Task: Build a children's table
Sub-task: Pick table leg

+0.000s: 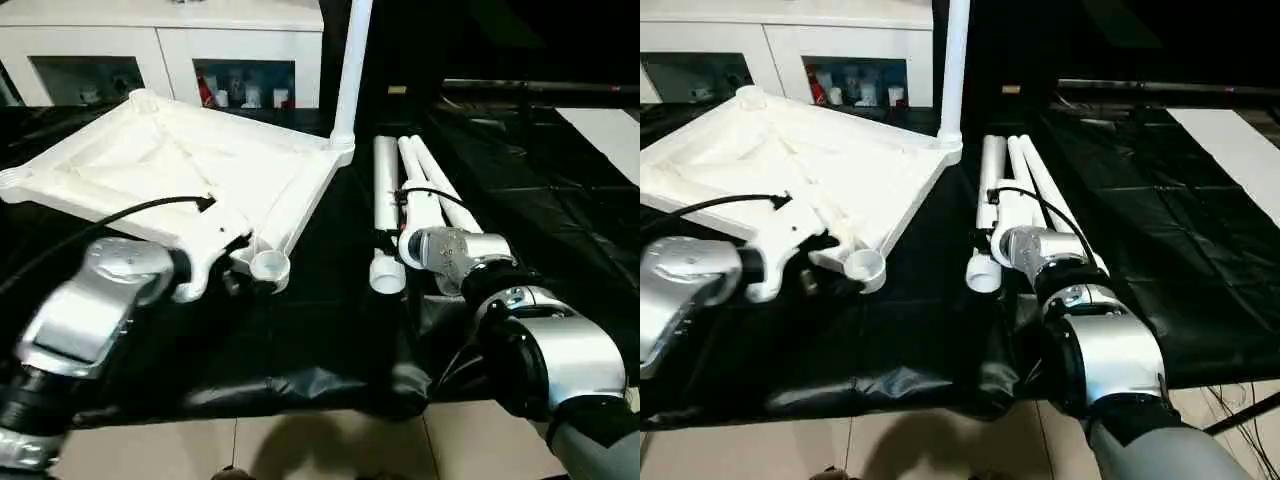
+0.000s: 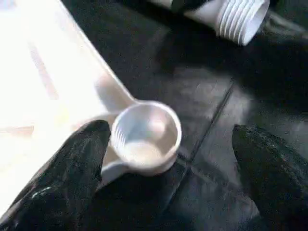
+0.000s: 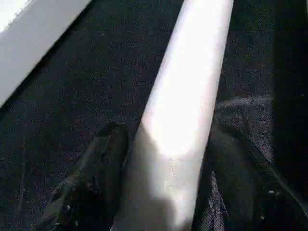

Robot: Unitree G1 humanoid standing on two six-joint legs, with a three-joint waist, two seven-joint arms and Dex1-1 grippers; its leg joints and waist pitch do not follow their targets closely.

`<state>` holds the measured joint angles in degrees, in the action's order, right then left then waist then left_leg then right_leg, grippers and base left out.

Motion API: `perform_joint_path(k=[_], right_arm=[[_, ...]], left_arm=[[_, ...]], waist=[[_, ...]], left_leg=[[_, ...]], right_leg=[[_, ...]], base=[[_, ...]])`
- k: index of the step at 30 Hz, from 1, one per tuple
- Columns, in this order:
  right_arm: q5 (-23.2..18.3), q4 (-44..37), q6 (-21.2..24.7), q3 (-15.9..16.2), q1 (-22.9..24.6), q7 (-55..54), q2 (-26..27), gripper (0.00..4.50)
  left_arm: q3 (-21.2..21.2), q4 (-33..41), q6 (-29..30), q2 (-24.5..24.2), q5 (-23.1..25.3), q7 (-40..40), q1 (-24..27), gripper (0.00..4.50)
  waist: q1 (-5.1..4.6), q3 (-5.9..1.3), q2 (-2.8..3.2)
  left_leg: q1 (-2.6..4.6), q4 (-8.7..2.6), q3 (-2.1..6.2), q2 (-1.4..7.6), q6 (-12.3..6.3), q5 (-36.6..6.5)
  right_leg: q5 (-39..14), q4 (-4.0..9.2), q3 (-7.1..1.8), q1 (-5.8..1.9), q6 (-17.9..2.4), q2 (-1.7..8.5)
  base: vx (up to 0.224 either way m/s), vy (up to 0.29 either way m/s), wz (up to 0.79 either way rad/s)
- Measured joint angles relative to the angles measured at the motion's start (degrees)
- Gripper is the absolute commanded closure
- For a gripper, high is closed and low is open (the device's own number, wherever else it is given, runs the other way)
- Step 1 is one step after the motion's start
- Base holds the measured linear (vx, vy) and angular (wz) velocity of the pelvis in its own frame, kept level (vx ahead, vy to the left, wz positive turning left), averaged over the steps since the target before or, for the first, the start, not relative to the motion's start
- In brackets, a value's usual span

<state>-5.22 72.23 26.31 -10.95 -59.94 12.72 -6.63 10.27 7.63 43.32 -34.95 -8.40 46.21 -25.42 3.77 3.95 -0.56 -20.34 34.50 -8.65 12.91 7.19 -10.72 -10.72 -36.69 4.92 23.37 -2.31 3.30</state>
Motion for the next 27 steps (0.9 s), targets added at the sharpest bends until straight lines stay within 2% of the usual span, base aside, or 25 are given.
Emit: perform_joint_path(k=[5,9,13,14,17,18,19,23,24,25,27], right_arm=[[-0.8,0.2,-1.6,-0.8,0.0,-0.9,0.5,2.46],[-1.7,0.1,-3.2,-2.6,0.0,-3.0,0.6,2.68],[-3.6,-0.9,-5.3,-4.4,0.1,-5.8,1.3,2.87],[-3.8,-1.6,-6.1,-4.6,0.6,-6.4,1.4,3.10],[-6.1,-7.8,-10.4,-7.2,3.6,-7.4,3.6,3.24],[-6.5,-9.3,-11.0,-7.5,4.0,-7.5,4.2,3.24],[-7.1,-11.1,-11.4,-7.8,4.4,-7.8,4.7,3.50],[-8.3,-18.1,-11.7,-8.2,5.9,-8.3,5.7,3.82],[-8.7,-22.1,-11.5,-8.2,7.7,-8.6,6.3,3.82],[-8.8,-26.9,-10.7,-7.9,10.0,-8.7,7.6,4.03],[-8.6,-29.5,-10.2,-6.5,12.0,-8.5,8.6,4.03]], left_arm=[[-4.8,-2.5,-4.0,4.9,-1.0,-5.6,-1.2,0.00],[-8.1,-4.7,-7.2,9.0,-3.2,-7.8,-1.0,0.00],[-8.3,-6.9,-5.8,9.6,-5.0,-7.4,-1.0,0.00],[-8.4,-7.5,-5.9,10.2,-5.4,-7.5,-1.1,0.00],[-10.4,-10.9,-6.4,14.4,-6.6,-8.5,-2.7,0.00],[-10.5,-11.2,-6.4,15.2,-7.0,-8.8,-3.4,0.00],[-10.5,-11.3,-6.4,16.0,-7.7,-9.0,-4.3,0.00],[-11.8,-12.3,-6.2,17.2,-9.0,-10.0,-6.9,0.00],[-12.0,-13.1,-5.8,17.5,-9.3,-10.3,-7.7,0.00],[-12.0,-14.0,-5.1,17.6,-9.5,-10.2,-8.9,0.00],[-11.8,-15.0,-4.4,17.5,-9.6,-10.0,-10.1,0.00]], waist=[[-0.06,-0.08,0.58],[-0.17,-0.11,1.50],[-0.26,-0.12,1.99],[-0.26,-0.11,2.02],[-0.22,0.04,2.36],[-0.21,0.04,2.38],[-0.20,0.03,2.41],[-0.21,-0.08,2.68],[-0.19,-0.09,2.88],[-0.21,-0.09,3.32],[-0.27,-0.18,3.95]], left_leg=[[0.00,0.05,0.02,-0.01,0.00,0.0],[-0.03,0.08,0.02,-0.02,-0.01,0.0],[-0.03,0.04,0.03,0.00,-0.01,0.0],[-0.04,0.04,0.03,-0.01,-0.01,0.0],[-0.09,0.13,0.03,0.00,-0.02,0.0],[-0.21,0.15,0.04,0.00,-0.06,0.0],[-0.31,0.15,0.06,0.00,-0.07,0.0],[-0.68,0.14,0.09,-0.01,-0.08,0.0],[-0.71,0.14,0.15,0.00,-0.10,0.0],[-0.69,0.20,0.25,0.00,-0.11,0.0],[-0.73,0.18,0.24,-0.04,-0.13,0.0]], right_leg=[[0.0,-0.04,0.01,0.00,0.0,0.00],[0.0,-0.02,0.00,0.00,0.0,0.01],[0.0,-0.02,0.04,0.03,0.0,-0.01],[0.0,-0.01,0.04,0.04,0.0,-0.01],[0.0,0.01,0.05,0.18,0.0,0.01],[0.0,-0.02,0.05,0.26,0.0,0.01],[0.0,-0.03,0.07,0.32,0.0,0.01],[0.0,0.04,0.11,0.48,0.0,0.01],[0.0,0.10,0.19,0.46,0.0,0.00],[0.0,0.17,0.27,0.48,0.0,0.00],[0.1,0.23,0.26,0.46,0.0,0.03]], base=[[0.000,0.000,0.00],[0.000,0.000,0.00],[0.000,0.000,0.00],[0.000,0.000,0.00],[0.000,0.000,0.00],[0.000,0.000,0.00],[0.000,0.000,0.00],[0.000,0.000,0.00],[0.000,0.000,0.00],[0.000,0.000,0.00],[0.000,0.000,0.00]])
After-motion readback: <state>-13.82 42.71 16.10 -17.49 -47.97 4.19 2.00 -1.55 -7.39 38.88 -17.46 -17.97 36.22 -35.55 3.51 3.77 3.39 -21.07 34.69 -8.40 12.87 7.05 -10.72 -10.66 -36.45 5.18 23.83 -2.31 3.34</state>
